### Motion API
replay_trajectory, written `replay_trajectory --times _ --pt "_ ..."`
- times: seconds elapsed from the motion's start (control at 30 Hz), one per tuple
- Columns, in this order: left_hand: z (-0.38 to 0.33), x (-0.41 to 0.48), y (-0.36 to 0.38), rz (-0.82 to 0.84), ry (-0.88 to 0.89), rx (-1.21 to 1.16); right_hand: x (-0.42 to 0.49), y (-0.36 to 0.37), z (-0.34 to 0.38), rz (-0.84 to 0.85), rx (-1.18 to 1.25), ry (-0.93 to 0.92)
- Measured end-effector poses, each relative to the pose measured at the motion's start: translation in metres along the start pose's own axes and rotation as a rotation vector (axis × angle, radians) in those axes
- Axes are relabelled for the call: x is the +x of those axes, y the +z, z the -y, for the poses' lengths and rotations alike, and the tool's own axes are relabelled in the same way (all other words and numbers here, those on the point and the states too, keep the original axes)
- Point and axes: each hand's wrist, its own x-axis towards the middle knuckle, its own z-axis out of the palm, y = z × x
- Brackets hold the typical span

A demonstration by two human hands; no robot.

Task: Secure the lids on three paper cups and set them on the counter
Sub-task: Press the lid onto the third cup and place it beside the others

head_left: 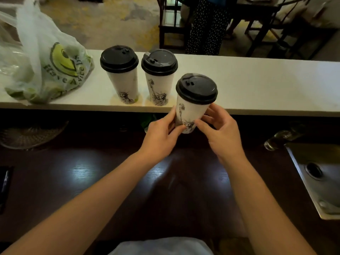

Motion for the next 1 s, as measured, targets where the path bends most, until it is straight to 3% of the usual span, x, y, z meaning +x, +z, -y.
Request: replay_trajectory --times 0.13,0.5,1.0 --pt "-0.015 0.023 0.009 -0.096 0.039 0.019 0.019 -0.007 0.005 -0.083 -0.015 -0.032" --pt "-0.006 0.057 0.031 -0.258 -0.048 0.022 0.052 0.005 -0.005 -0.07 -0.022 0.013" --pt "0.014 0.072 0.043 -0.197 -0.086 -0.027 0.069 0.016 -0.022 -0.084 -0.037 0.092"
